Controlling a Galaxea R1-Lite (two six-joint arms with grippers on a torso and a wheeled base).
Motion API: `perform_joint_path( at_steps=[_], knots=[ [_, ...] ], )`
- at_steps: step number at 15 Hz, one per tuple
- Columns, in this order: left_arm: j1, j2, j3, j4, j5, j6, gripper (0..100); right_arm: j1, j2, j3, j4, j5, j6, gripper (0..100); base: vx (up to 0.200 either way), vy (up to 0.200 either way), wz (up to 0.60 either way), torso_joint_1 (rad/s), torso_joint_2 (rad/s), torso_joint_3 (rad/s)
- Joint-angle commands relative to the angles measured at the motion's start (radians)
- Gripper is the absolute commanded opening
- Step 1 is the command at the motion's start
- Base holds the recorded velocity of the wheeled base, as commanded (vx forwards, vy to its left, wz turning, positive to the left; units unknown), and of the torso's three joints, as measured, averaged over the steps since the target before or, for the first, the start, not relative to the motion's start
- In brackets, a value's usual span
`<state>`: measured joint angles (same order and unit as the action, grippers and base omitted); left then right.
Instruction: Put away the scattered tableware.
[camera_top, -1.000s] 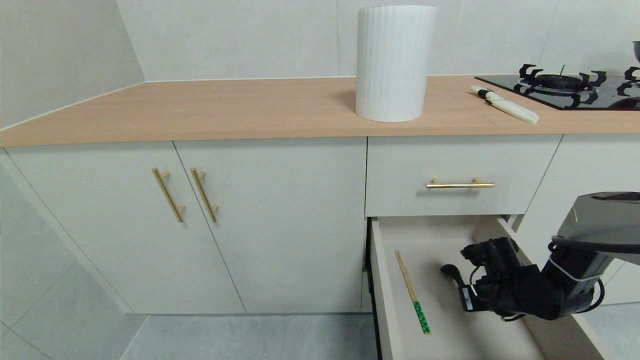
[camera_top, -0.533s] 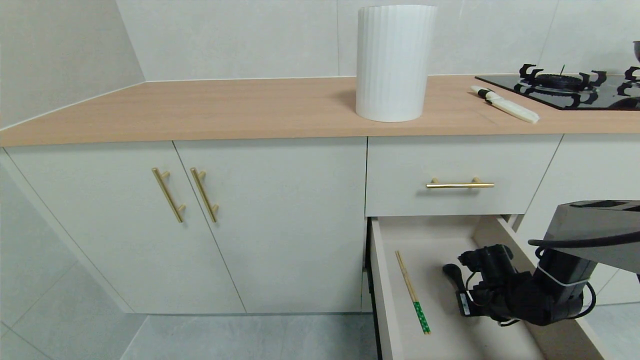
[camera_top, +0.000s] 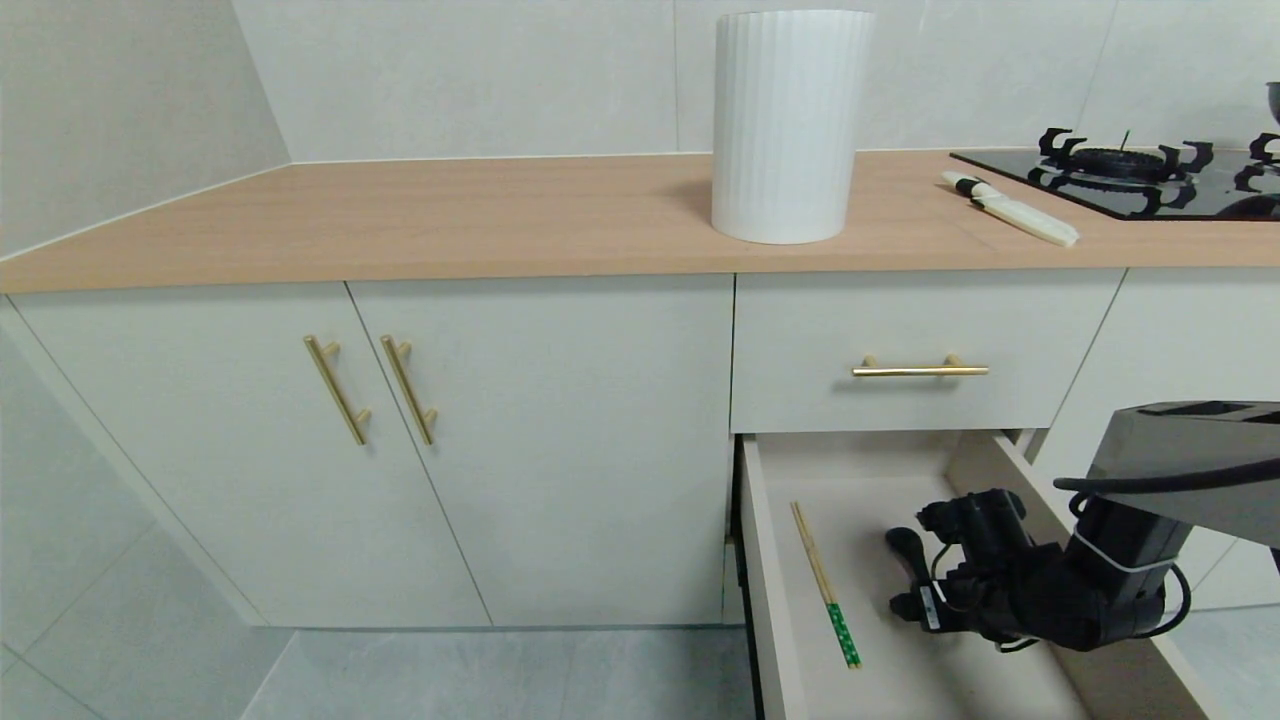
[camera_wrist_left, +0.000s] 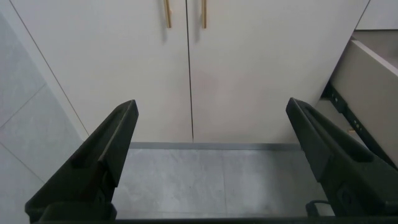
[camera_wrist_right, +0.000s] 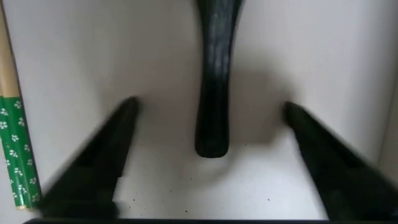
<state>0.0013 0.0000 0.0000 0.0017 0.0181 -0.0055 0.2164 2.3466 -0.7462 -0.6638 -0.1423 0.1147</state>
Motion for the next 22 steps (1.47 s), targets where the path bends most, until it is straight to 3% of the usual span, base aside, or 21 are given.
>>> perform_joint_path(
  at_steps=[1, 5, 9, 12, 14, 22],
  knots=[
    [0.000, 0.000, 0.000, 0.000, 0.000, -0.001, 100, 0.000, -0.020, 0.004, 0.001, 0.000, 0.000, 100, 0.000, 0.000, 0.00, 0.000, 0.00, 0.000],
    [0.000, 0.000, 0.000, 0.000, 0.000, -0.001, 100, 0.001, -0.326, 0.122, 0.044, -0.005, 0.016, 100, 0.000, 0.000, 0.00, 0.000, 0.00, 0.000],
    [0.000, 0.000, 0.000, 0.000, 0.000, -0.001, 100, 0.001, -0.662, 0.146, 0.291, 0.012, 0.036, 100, 0.000, 0.000, 0.00, 0.000, 0.00, 0.000],
    [0.000, 0.000, 0.000, 0.000, 0.000, -0.001, 100, 0.001, -0.885, 0.140, 0.518, 0.115, 0.043, 100, 0.000, 0.000, 0.00, 0.000, 0.00, 0.000],
    [0.000, 0.000, 0.000, 0.000, 0.000, -0.001, 100, 0.020, -0.931, 0.108, 0.619, 0.118, 0.042, 100, 0.000, 0.000, 0.00, 0.000, 0.00, 0.000],
    [0.000, 0.000, 0.000, 0.000, 0.000, -0.002, 100, 0.109, -0.949, 0.117, 0.653, 0.106, 0.042, 100, -0.025, 0.000, 0.00, 0.001, 0.00, 0.001]
  ],
)
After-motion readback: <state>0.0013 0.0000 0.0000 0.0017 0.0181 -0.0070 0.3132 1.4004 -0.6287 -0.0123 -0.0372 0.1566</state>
